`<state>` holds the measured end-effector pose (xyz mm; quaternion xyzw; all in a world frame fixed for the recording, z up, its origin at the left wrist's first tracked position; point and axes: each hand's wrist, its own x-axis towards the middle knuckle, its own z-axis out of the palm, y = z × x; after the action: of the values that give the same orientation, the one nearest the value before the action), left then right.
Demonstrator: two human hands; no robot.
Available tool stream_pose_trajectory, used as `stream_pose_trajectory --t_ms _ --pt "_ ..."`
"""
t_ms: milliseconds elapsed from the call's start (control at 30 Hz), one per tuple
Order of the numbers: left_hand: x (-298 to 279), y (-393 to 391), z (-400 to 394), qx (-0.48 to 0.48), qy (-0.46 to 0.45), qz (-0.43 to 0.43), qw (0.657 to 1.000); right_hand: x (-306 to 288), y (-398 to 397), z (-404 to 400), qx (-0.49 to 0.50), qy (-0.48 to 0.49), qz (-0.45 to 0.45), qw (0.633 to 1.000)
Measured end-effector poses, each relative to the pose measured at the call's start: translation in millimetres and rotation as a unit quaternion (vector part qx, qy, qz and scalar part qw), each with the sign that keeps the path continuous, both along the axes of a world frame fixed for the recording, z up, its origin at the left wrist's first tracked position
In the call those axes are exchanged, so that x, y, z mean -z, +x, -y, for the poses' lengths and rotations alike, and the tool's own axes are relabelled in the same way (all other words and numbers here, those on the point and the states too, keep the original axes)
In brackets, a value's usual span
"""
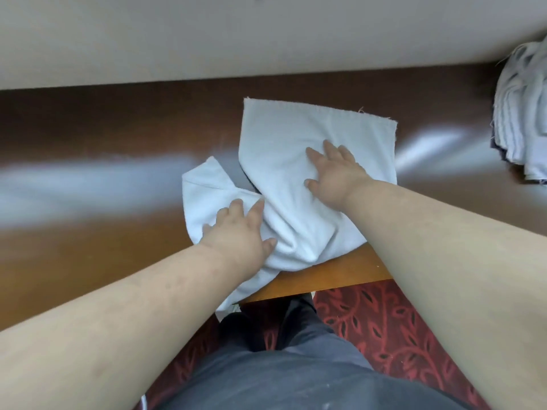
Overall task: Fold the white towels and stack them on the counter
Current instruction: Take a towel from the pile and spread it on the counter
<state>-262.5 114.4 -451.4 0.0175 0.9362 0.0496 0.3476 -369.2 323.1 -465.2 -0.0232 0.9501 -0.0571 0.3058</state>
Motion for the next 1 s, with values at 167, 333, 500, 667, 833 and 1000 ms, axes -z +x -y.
stream_pose_trajectory --t_ms 167,333,500,667,833,1000 --pt "3.9 -38.8 16.4 0.013 -0.040 -0.025 0.999 4.9 14.0 -28.6 0.139 0.055 -0.024 0.988" --pt "4.3 -67.8 34.2 -0.012 -0.127 -0.028 0.991 5.7 39.1 -57.2 0.246 0.050 -0.023 0.968" --pt "-14.7 -62.4 -17.5 0.087 0.018 -0.204 0.975 2.1 61.8 -58.6 0.274 -0.032 -0.118 0.954" --pt "-10.7 -59.6 -102.2 0.193 0.059 -0.126 0.971 10.0 109.9 -64.1 0.222 -0.071 -0.170 0.958" --pt "21.6 -109.4 -129.6 0.144 0.005 -0.044 0.989 32.8 145.2 -86.9 0.153 -0.020 -0.103 0.983" --pt "33.8 -152.0 -152.8 0.210 -0.001 -0.075 0.975 39.2 144.5 -93.5 0.160 0.007 -0.091 0.983"
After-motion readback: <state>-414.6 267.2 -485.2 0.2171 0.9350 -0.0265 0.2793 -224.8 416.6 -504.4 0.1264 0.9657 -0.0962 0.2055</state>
